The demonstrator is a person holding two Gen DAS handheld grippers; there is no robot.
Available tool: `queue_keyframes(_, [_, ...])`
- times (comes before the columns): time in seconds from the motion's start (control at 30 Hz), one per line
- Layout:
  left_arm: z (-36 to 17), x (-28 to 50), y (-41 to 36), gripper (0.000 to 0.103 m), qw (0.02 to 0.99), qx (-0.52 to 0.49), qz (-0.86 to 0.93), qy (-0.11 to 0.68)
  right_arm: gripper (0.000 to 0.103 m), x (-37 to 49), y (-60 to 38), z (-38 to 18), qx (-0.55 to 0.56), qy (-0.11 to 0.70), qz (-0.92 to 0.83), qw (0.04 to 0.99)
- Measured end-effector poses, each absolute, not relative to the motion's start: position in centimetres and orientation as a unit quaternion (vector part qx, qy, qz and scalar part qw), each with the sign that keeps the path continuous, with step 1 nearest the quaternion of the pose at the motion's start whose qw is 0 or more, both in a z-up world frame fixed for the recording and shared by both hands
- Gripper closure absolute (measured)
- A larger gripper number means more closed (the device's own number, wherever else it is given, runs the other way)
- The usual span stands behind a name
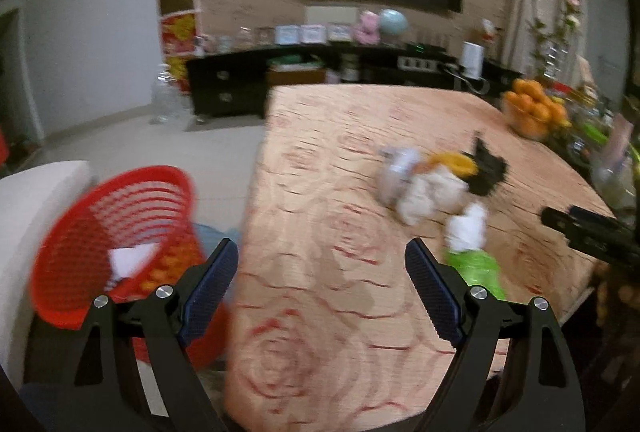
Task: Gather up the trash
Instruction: 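Move both grippers back toward the remaining items on the table, then grasp the green plastic bag with the left gripper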
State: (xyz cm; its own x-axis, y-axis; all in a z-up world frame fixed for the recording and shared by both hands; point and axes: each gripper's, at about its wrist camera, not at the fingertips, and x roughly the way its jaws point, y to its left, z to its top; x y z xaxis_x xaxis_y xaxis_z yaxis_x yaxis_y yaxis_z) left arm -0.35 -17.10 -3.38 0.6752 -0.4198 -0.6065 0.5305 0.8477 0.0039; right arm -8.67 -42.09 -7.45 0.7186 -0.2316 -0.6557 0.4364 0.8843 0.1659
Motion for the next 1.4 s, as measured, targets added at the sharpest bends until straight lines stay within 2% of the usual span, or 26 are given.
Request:
queue_keyframes(0.5, [-7.6, -2.0, -27.4, 0.021, 0.856, 0.161, -0.356, 0.339, 0.025, -9.2, -43.5, -8.0, 0.195, 0.331, -0.177, 0.906])
queue_keyframes(0.7, [-8.6, -1.2, -28.1, 0.022, 0.853, 0.156, -0.355, 0.349, 0.025, -9.4, -43.7, -8.2, 0.202, 0.331, -0.174, 0.905])
queue_keyframes(0.77, [-8.9, -1.2, -28.1, 0.029, 0.85, 0.159, -0.357, 0.353, 0.025, -9.3, -43.7, -8.3, 0.205, 0.333, -0.172, 0.904])
queue_keyframes(0.83, [-9.3, -1.1, -28.1, 0.045, 0.845, 0.162, -0.36, 0.361, 0.025, -9.3, -43.7, -8.4, 0.208, 0.335, -0.17, 0.903])
queue_keyframes(0.93, [-9.9, -0.9, -28.0, 0.058, 0.841, 0.162, -0.361, 0.369, 0.025, -9.2, -43.6, -8.4, 0.206, 0.336, -0.169, 0.903])
queue_keyframes(1.2, [-9.5, -0.6, -26.3, 0.067, 0.844, 0.133, -0.364, 0.37, 0.025, -8.8, -43.3, -8.6, 0.201, 0.342, -0.169, 0.902])
queue_keyframes(1.4, [-8.0, -0.3, -24.0, 0.067, 0.862, 0.117, -0.341, 0.357, 0.025, -8.5, -42.7, -8.6, 0.19, 0.339, -0.158, 0.908])
